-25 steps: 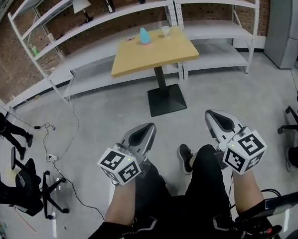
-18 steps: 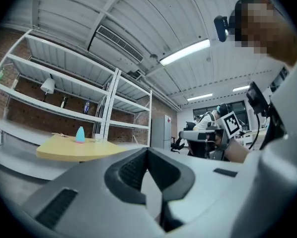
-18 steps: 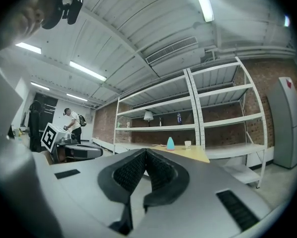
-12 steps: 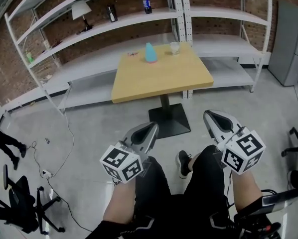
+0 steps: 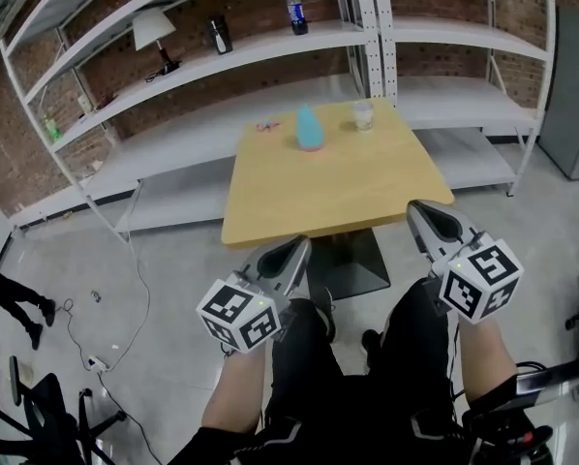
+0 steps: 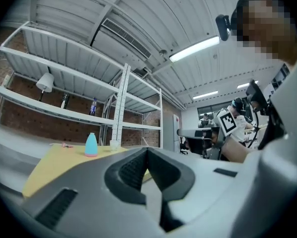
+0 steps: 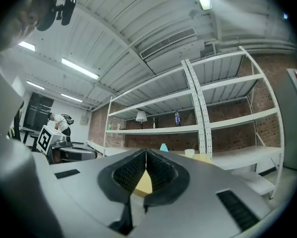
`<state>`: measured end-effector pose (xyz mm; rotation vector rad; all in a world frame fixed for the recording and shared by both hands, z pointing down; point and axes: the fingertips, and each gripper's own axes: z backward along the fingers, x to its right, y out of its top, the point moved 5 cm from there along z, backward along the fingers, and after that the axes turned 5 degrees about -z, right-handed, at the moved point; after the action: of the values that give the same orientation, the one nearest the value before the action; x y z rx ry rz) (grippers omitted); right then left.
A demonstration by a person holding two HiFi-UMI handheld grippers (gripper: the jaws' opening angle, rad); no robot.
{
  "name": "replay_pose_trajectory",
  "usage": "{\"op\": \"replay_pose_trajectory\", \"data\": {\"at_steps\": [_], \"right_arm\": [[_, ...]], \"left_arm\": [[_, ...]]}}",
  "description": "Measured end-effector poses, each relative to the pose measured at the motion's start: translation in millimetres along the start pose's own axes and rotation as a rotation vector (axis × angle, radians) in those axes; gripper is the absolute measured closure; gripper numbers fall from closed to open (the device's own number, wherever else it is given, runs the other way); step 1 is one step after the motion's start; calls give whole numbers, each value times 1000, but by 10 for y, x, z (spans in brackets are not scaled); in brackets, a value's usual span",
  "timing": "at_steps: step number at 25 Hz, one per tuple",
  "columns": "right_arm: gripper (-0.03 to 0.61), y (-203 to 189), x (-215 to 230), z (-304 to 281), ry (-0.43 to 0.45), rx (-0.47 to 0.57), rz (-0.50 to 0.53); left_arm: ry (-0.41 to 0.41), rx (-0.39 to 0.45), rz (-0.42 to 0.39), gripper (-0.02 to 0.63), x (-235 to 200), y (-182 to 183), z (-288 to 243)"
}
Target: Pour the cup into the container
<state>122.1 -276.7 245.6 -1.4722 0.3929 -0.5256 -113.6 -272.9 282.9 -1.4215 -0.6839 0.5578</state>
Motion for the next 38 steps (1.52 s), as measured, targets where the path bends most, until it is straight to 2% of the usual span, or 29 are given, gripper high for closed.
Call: {"op": "replay_pose_trajectory", "data": {"at_steps": [5,11,15,19,21,23,27,32,36,38], "right_arm": [[577,-54,311,-592,-22,-21,-7],[575,-58,729,-1290,-51,-5,-21],[575,-32,1000,-1699,-78,-7,-21],[574,-81,1231,-2066,-94,-29,-17],[568,-112,1337,-2225,-93,-44,-17],[541,-147,1429,-2370,-89,-58,-16],[461,-143,1612,-2632,-84,-69,-1],[371,-184,1889,-2952,-90,-103,-9],[323,-273,2121,-3187,-93,-161,2],[304,-344,2233,-3291,-106,-197,18]], "left_arm": [[-33,17,23,612,-472,-54,-418],[-58,-6,-15,612,-1083,-110,-902],[-78,-5,2,612,-1453,-112,-1186],[-93,-12,22,612,-1712,-154,-1457],[-125,-13,14,612,-1769,-158,-1605],[-153,-23,19,612,-1850,-153,-1729],[-141,-38,29,612,-2118,-111,-1886],[-211,-32,43,612,-2322,-128,-2092],[-233,-57,-31,612,-2415,-131,-2277],[-272,-49,-36,612,-2419,-144,-2344]]}}
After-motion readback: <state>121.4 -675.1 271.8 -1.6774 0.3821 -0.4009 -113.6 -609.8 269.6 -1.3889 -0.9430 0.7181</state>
